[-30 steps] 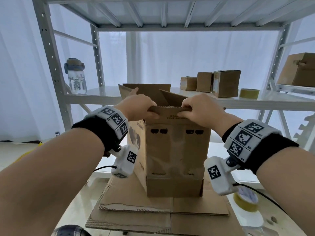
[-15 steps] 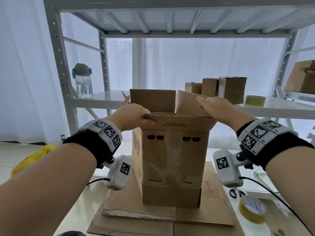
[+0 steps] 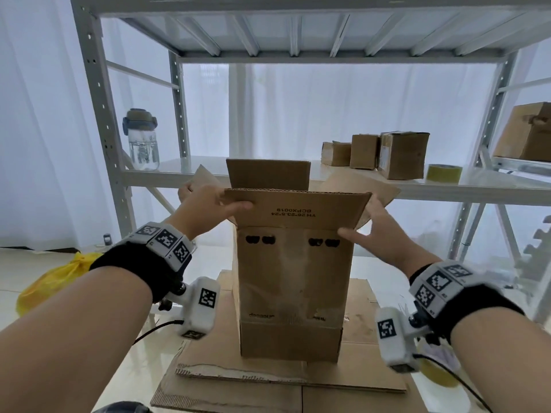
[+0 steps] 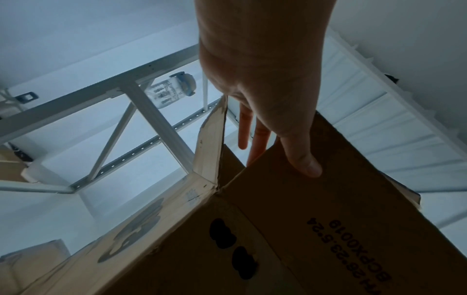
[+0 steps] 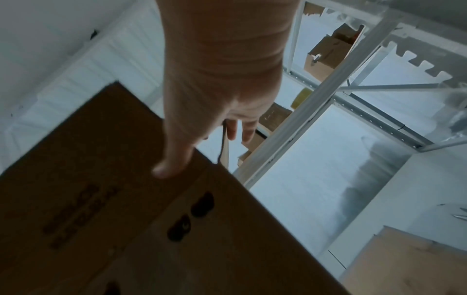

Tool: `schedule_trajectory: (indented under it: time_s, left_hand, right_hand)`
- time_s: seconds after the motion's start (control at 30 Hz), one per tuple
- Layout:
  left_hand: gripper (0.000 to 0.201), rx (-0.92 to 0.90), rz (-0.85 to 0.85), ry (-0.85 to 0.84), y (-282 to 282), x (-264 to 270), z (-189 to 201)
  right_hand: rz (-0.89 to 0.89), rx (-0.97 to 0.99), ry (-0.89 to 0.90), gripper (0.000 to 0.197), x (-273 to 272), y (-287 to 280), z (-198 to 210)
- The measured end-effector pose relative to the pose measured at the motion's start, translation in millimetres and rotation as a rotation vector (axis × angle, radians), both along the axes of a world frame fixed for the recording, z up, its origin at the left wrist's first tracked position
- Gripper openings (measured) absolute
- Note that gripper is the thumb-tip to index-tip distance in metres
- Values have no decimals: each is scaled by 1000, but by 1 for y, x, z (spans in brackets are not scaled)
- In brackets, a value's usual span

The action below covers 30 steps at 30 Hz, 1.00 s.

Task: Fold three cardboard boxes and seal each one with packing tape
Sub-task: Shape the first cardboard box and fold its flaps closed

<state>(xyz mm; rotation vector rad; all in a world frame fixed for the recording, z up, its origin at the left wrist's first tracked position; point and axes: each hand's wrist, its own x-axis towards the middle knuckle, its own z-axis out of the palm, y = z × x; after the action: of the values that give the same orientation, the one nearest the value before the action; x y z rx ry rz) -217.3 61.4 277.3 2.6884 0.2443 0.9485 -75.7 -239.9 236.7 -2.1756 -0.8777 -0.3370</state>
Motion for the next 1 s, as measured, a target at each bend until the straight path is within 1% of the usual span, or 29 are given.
schedule_trajectory:
  time_s: [0.03, 0.1, 0.2, 0.23, 0.3, 0.4, 0.47, 0.5, 0.6, 0.67, 0.73, 0.8, 0.87, 0.9, 0.93, 1.0]
  left_hand:
    - [35, -26, 1, -10, -2, -1, -1]
    - [26, -60, 0, -26, -4, 0, -7]
    - [27, -183, -35, -83, 3, 4, -19]
    - [25, -206, -46, -99, 5, 7, -22]
    - [23, -194, -30, -94, 5, 13, -24]
    - [38, -137, 59, -44, -1, 20, -19]
    - [47, -83, 111, -14, -4, 23, -15]
    - [47, -55, 132, -6, -4, 24, -14]
    - [44, 5, 167, 2, -6, 26, -11]
    - [46, 37, 206, 5, -10, 26, -10]
    - [47, 50, 267, 6, -10, 27, -10]
    - [54, 73, 364, 22, -7, 30, -12]
    - [56, 78, 440, 29, -2, 33, -13]
    - [55, 86, 462, 52, -1, 33, -13]
    - [58, 110, 480, 90, 0, 33, -14]
    - [65, 197, 477, 151, 1, 35, -19]
  right_hand:
    - [2, -10, -67, 55, 5, 4, -8]
    - [-32, 23, -114, 41, 5, 12, -13]
    - [-74, 99, -134, 32, -1, 19, -10]
    - [-87, 123, -133, 33, -2, 21, -9]
    - [-125, 177, -129, 39, -4, 24, -7]
    - [-165, 244, -201, 47, 1, 26, -1]
    - [-183, 222, -249, 51, 5, 24, 5]
    - [-188, 196, -253, 50, 6, 24, 9]
    - [-200, 163, -212, 46, 7, 27, 15]
    - [-196, 210, -160, 46, 7, 30, 17]
    - [-221, 254, -117, 52, 7, 33, 18]
    - [-278, 253, -110, 64, 6, 35, 18]
    - [-331, 163, -151, 74, 4, 38, 17]
    - [-351, 71, -190, 75, 3, 41, 17]
    - [-360, -43, -233, 71, 3, 44, 15]
    - [-383, -286, -304, 50, 1, 52, 13]
